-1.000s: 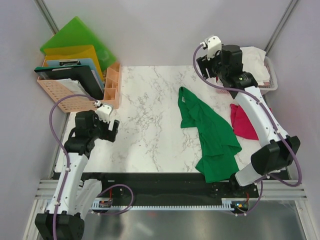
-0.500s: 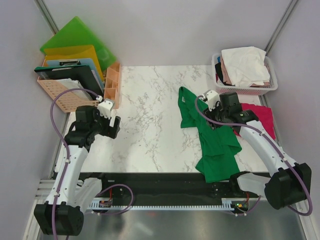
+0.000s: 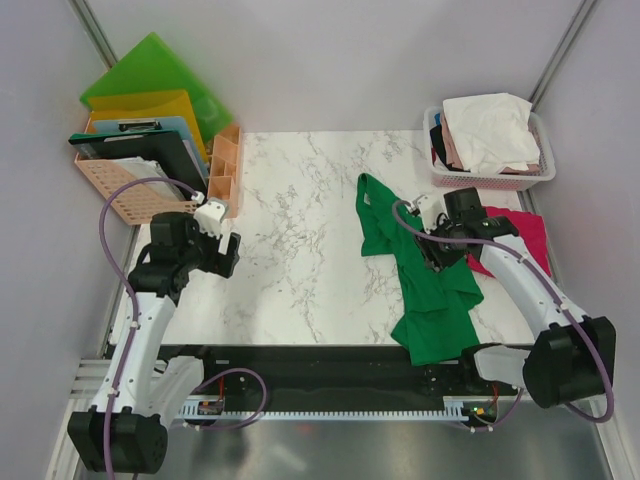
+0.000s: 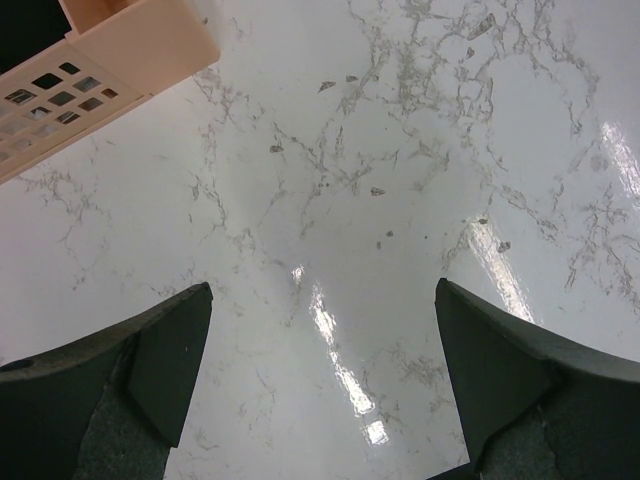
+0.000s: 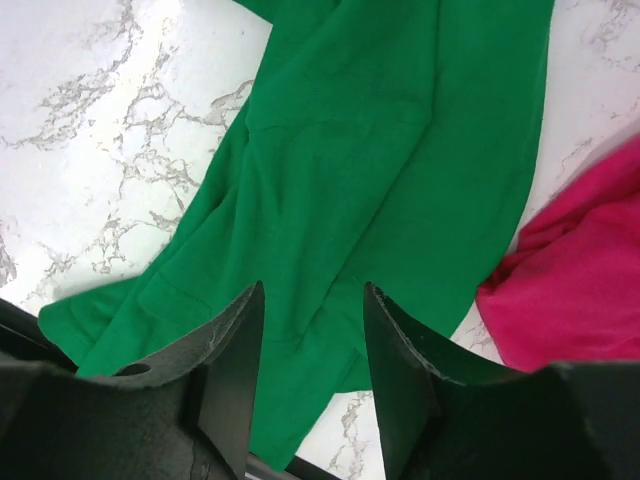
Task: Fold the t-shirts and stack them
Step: Flatten out the tshirt
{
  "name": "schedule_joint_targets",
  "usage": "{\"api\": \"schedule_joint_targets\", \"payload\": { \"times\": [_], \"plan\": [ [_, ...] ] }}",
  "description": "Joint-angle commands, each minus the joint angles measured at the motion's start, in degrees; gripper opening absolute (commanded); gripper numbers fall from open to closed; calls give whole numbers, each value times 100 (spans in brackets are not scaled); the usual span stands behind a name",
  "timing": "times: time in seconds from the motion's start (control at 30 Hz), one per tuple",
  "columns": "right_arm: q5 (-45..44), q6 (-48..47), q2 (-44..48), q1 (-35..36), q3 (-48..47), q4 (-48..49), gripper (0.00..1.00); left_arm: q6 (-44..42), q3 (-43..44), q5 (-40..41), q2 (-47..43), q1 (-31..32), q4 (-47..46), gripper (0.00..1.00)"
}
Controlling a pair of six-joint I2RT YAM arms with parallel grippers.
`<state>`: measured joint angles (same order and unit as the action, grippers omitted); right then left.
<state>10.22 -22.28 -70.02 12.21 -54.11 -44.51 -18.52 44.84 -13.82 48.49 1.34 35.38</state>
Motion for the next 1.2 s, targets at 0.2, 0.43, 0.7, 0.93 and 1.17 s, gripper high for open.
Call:
{"api": "schedule_joint_targets", "payload": {
  "times": [0.2,0.43,0.7,0.93,1.17],
  "plan": [
    [-511,-1102,-295,-25,-110,-1086,61,-28,122,90,-6,-11,-110,100],
    [-601,-1507,-126,-306,383,-1235,62,-20,192,73,143,-11,-136,100],
    [-47,-1823,-722,-351,454,-1403,57,-28,218,134,213,-11,-154,100],
    [86,-2016,-1022,-351,506,-1297,61,-28,209,205,240,-3,-162,100],
    [112,-2113,-1400,-342,638,-1060,62,-28,297,222,336,-3,-154,100]
  ]
}}
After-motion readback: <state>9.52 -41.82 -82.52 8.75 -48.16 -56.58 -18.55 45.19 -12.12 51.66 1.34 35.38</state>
